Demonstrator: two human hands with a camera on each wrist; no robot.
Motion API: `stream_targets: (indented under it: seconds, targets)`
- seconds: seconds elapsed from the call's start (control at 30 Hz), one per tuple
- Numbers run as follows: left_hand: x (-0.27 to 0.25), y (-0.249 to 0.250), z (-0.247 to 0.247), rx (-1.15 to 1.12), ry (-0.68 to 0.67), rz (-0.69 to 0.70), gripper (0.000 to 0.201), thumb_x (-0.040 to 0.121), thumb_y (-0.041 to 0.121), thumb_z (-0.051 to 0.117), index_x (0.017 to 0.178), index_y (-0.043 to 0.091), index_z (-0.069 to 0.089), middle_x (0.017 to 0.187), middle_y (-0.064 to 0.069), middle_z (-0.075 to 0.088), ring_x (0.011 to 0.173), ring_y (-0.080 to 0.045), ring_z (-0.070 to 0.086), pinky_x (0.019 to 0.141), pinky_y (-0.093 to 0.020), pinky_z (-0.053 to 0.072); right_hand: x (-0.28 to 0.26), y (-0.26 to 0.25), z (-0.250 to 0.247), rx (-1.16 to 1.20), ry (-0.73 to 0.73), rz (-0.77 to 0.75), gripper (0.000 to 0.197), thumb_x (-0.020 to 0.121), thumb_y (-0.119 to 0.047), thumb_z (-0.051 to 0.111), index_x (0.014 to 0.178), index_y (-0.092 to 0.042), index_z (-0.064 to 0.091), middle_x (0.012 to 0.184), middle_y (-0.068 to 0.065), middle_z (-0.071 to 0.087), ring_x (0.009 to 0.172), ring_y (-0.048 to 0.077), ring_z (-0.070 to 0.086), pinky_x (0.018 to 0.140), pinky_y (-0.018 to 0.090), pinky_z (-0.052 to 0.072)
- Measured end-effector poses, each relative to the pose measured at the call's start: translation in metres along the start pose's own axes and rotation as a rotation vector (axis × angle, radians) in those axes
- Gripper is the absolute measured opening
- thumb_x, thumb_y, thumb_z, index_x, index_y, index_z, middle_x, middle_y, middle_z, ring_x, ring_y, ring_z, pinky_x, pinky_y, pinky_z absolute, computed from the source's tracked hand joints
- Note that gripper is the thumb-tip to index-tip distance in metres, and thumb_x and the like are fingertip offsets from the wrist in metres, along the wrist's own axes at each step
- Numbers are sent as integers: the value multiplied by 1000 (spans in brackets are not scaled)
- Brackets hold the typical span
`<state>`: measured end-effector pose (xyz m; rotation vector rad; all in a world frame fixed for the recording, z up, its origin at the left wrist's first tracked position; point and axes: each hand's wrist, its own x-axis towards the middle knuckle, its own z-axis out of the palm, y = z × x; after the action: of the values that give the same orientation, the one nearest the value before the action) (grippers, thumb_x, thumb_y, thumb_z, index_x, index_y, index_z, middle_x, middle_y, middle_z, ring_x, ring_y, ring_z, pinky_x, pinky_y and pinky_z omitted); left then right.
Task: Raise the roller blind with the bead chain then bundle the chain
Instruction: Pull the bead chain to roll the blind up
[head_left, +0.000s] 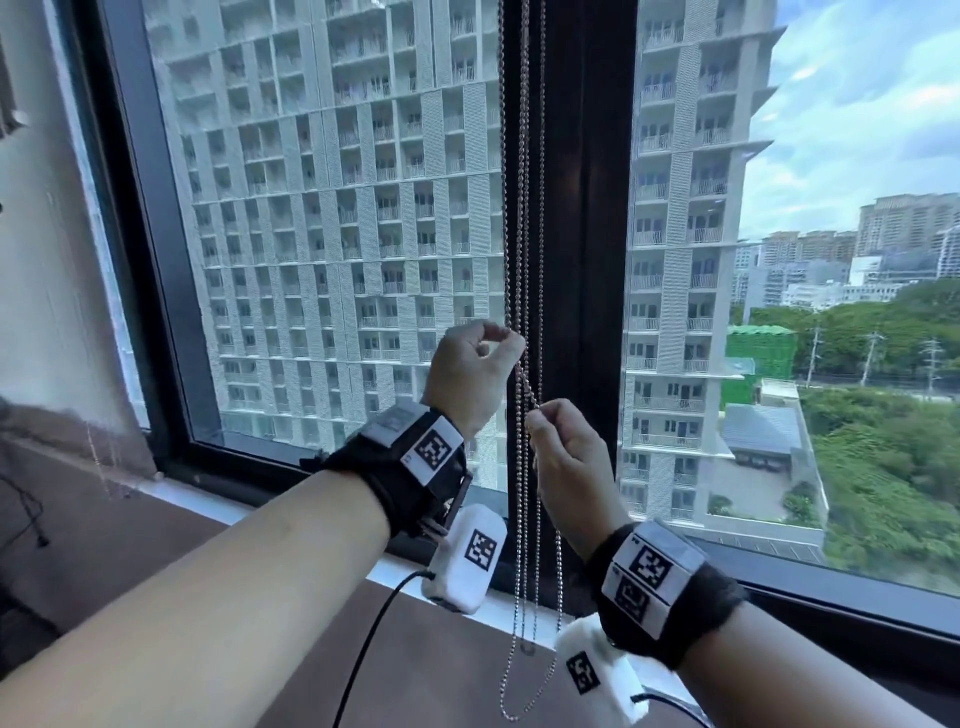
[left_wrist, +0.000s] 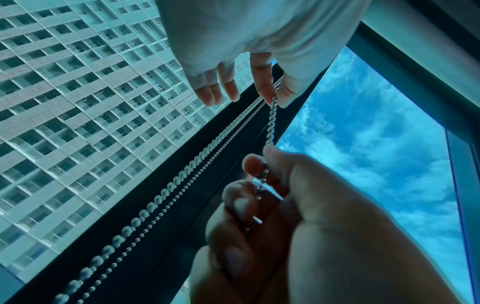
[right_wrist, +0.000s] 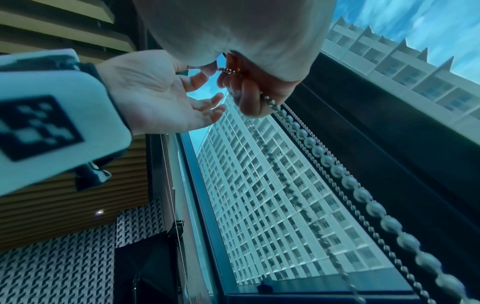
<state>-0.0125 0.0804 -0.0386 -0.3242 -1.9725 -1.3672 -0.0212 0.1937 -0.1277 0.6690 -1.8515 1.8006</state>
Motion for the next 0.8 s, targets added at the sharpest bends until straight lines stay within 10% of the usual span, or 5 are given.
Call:
stream_targets:
  seconds: [0.23,0.37,0.8]
  targets:
    - [15,-21,8,49,44,-24,22,89,30,60,91,9,67,64,8,58,48,-2,49,48,-17,39,7,22,12,-5,-30,10,25,99,-26,49,77,-15,53,53,-15,38,51,9,31,47,28,30]
    - [17,-25,11,-115,60,-35,14,91,22,59,92,8,62,92,-7,74,79,-22,72,72,-41,60,15,28,16,19,-51,42,26,99,-26,50,79,-9,53,52,-15,40,49,11,33,47,30,31]
    - [11,-6,7,-299,46,-58,29,91,3,52,117,12,43,81,-12,70,56,-15,66,58,-35,59,27,2,26,7,-35,19,16,95,-16,56,80,-11,56,65,2,52,59,17,44,53,36,39]
